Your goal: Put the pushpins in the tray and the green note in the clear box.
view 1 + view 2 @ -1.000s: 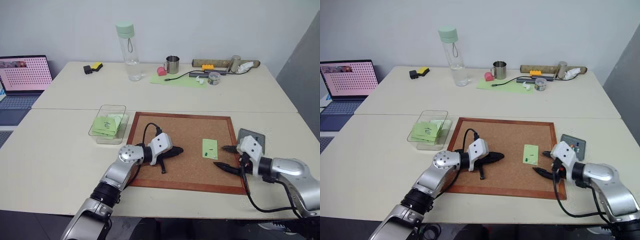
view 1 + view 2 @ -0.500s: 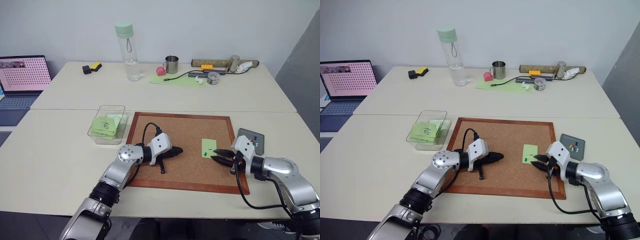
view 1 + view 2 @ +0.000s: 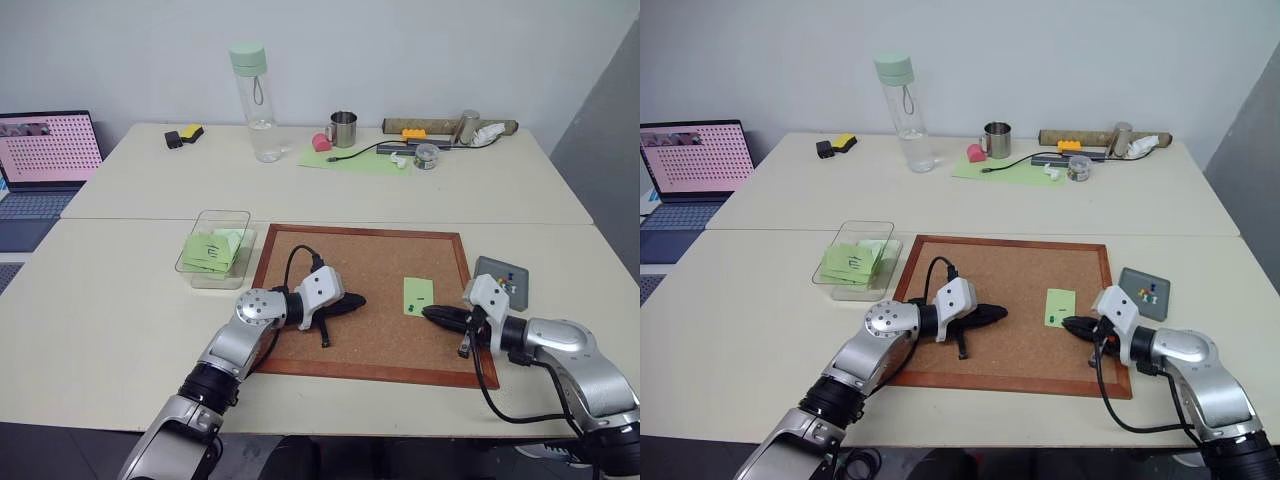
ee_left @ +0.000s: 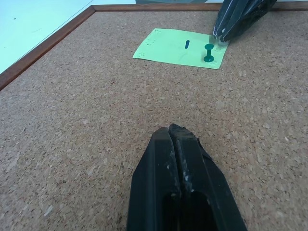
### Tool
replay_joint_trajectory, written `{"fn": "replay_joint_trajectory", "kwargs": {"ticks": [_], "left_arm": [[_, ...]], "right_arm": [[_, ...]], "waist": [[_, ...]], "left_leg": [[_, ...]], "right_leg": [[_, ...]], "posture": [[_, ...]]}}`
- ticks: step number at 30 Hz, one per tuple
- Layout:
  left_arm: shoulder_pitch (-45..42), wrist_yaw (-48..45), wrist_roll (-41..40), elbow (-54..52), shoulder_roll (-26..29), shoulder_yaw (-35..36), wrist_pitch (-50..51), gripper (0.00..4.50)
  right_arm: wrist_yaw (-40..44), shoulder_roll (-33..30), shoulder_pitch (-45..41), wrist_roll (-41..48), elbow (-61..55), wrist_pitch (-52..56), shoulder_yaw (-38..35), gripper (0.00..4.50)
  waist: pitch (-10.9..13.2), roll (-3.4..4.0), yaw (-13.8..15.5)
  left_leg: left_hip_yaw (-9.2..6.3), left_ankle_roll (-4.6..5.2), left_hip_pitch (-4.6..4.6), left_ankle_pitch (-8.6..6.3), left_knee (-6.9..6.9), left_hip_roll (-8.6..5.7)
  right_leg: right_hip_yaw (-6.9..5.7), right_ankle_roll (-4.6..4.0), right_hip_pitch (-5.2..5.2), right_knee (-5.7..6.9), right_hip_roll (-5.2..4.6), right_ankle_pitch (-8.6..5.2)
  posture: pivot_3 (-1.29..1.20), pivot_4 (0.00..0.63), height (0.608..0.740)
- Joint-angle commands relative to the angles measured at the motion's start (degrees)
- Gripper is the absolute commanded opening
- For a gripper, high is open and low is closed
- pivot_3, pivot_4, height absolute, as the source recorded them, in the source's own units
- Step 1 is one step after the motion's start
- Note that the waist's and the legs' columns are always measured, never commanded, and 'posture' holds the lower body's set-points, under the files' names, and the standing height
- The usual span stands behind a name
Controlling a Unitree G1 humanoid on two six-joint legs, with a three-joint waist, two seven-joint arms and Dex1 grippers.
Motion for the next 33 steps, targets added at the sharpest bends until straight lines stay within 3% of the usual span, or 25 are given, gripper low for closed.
{"fn": "replay_joint_trajectory", "kwargs": {"ticks": [1,14,19,27,28,33], "left_arm": [[1.2,-0.2,2.9,3.2,1.0,-1.6,0.6,0.00],[1.1,0.1,3.1,3.8,0.8,-2.0,0.1,0.00],[1.3,0.3,2.9,3.7,0.7,-2.1,0.0,0.00],[0.8,0.3,3.0,4.0,0.2,-2.4,-0.1,0.00],[0.8,0.3,3.0,4.0,0.2,-2.4,-0.2,0.00],[0.8,0.3,3.0,3.7,0.3,-2.4,0.0,0.00]], "right_arm": [[-1.1,0.0,-0.6,3.1,-5.0,0.7,-4.0,0.04],[-5.7,-0.6,-2.2,8.3,-7.6,7.4,-11.0,0.04],[-11.1,-3.7,-4.5,3.7,1.3,7.0,-16.2,0.04],[-12.6,-5.5,-7.2,-2.8,11.3,5.2,-12.7,0.04],[-12.7,-5.4,-7.4,-3.2,12.1,5.0,-12.3,0.44],[-13.5,-5.1,-8.3,-4.5,14.1,4.3,-12.1,1.38]], "waist": [[0.0,0.00,0.0],[0.0,0.00,0.0],[0.0,0.00,0.0],[0.0,0.05,0.0],[0.0,0.04,0.0],[0.0,0.04,0.0]], "left_leg": [[0.00,0.00,0.00,0.00,0.00,0.00],[-0.01,0.00,0.00,0.00,0.00,0.00],[0.01,0.00,0.00,0.00,0.00,-0.01],[0.03,0.00,0.02,0.00,-0.02,-0.01],[0.03,0.00,0.02,0.00,-0.02,-0.01],[0.04,0.00,0.01,0.00,-0.02,-0.01]], "right_leg": [[0.00,0.00,0.00,0.00,0.00,0.00],[0.00,0.00,0.01,-0.01,0.00,0.00],[0.01,0.00,0.02,-0.01,0.00,0.00],[0.03,0.00,0.03,0.00,0.00,0.00],[0.03,0.00,0.02,0.00,0.00,0.00],[0.03,0.00,0.03,0.01,0.00,0.00]], "posture": [[0.00,0.150,0.740],[0.00,0.150,0.740],[0.00,0.150,0.740],[0.00,0.150,0.740],[0.00,0.150,0.740],[0.00,0.150,0.740]]}}
